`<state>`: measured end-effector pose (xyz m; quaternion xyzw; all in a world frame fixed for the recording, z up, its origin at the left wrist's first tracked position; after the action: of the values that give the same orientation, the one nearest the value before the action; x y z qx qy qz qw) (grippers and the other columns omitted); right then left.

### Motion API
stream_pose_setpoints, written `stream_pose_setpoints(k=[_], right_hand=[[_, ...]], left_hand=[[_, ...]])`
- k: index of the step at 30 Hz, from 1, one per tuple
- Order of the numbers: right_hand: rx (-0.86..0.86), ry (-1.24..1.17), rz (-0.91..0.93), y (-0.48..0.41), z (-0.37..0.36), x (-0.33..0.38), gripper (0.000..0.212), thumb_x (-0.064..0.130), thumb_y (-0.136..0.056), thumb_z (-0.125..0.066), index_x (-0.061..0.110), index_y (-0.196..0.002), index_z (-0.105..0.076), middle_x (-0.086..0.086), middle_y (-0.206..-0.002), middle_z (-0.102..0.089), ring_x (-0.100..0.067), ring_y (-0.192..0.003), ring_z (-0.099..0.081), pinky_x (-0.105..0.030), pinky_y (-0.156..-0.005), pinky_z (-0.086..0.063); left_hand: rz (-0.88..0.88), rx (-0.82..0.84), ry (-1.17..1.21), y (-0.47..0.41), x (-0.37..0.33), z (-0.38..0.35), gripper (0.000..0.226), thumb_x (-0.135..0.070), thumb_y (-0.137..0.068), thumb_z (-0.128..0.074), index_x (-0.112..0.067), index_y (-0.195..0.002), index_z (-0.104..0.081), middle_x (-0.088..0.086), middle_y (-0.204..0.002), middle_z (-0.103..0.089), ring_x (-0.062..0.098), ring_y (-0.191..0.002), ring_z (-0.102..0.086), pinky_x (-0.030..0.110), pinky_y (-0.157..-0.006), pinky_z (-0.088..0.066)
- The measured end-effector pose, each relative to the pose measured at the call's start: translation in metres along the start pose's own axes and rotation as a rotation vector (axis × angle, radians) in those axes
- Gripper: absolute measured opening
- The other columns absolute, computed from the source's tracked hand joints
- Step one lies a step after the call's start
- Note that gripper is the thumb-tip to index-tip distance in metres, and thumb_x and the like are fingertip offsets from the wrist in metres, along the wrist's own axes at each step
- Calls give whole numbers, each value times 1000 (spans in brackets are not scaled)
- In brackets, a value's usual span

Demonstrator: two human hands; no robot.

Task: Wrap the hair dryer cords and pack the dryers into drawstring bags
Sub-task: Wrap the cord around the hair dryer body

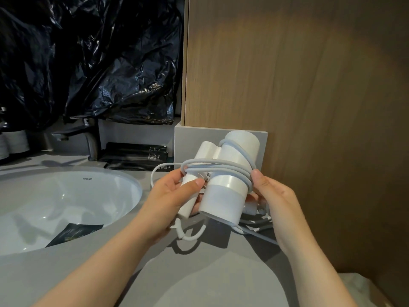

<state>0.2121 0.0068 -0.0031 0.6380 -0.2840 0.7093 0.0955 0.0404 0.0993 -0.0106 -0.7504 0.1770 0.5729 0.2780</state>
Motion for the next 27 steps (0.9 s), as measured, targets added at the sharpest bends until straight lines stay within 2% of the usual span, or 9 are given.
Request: stream_pose_setpoints(k=[3,6,9,12,14,16,21,25,27], right_hand=[[-2,-44,24,2,0,3,24,43,-86,-53,28,-86,-71,16,-77,-73,7,-74,-67,0,-51,-43],[-55,-71,84,3,1,3,27,41,-80,-59,23,-93,-74,8,-84,-75,-2,-78,-69,-5,-56,-48],[-109,-90,119,3,1,4,24,39,-75,-64,22,-88,-75,7,-79,-75,-4,-71,-67,-7,-54,-48],[-177,-54,110,2,1,1,28,44,-70,-66,20,-80,-76,7,-71,-73,-4,-62,-64,-5,-48,-45],[-204,-50,98,1,2,-2,30,45,-68,-68,19,-80,-77,7,-68,-72,-3,-56,-60,-5,-46,-45],[-213,-53,97,0,3,-3,31,45,-68,-68,19,-82,-77,7,-69,-72,-3,-56,-60,-5,-46,-45],[-141,-48,127,0,-1,-2,25,44,-70,-67,25,-84,-76,10,-77,-74,-6,-68,-66,-9,-51,-48],[-52,-58,108,0,-1,-1,29,47,-72,-63,30,-92,-76,5,-83,-74,-15,-70,-63,-17,-53,-52],[49,-52,76,2,-2,2,30,54,-71,-58,36,-86,-76,-4,-86,-71,-28,-76,-60,-26,-60,-54]], left_hand=[[-10,-7,-57,1,-2,0,25,-15,-95,-55,-19,-119,-62,10,-106,-72,20,-81,-71,26,-62,-57],[-75,-105,-412,0,-1,3,21,-30,-94,-58,-33,-114,-62,1,-98,-69,8,-65,-67,21,-50,-51],[-158,-176,-550,-3,3,6,21,-33,-92,-60,-35,-112,-63,11,-87,-65,9,-57,-56,17,-48,-46],[-233,-212,-599,-4,7,7,36,-39,-90,-60,-36,-126,-56,1,-91,-68,13,-77,-62,14,-64,-50],[-200,-180,-646,-4,12,7,61,-60,-83,-59,-35,-137,-46,-11,-110,-67,6,-97,-63,22,-80,-52],[-173,-132,-662,-1,13,3,71,-72,-75,-56,-42,-137,-40,-19,-118,-62,3,-105,-60,29,-86,-52],[-267,-176,-533,1,5,-3,29,-25,-96,-53,-31,-125,-52,-21,-98,-66,-6,-89,-62,12,-74,-51],[-320,-118,-364,2,-1,-4,25,-27,-95,-54,-25,-120,-57,-1,-102,-69,22,-91,-65,35,-75,-56],[-302,-78,-289,2,0,-4,32,-32,-90,-57,-26,-122,-58,-3,-102,-71,23,-93,-67,36,-76,-58]])
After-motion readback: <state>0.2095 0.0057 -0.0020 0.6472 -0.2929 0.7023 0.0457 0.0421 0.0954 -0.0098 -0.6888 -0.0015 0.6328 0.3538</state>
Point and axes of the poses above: each hand's wrist, its own y-axis away from the middle knuckle, its own z-axis out of the back of the hand, x = y × z, the point moved 2 cm from there along -y, towards the middle knuckle
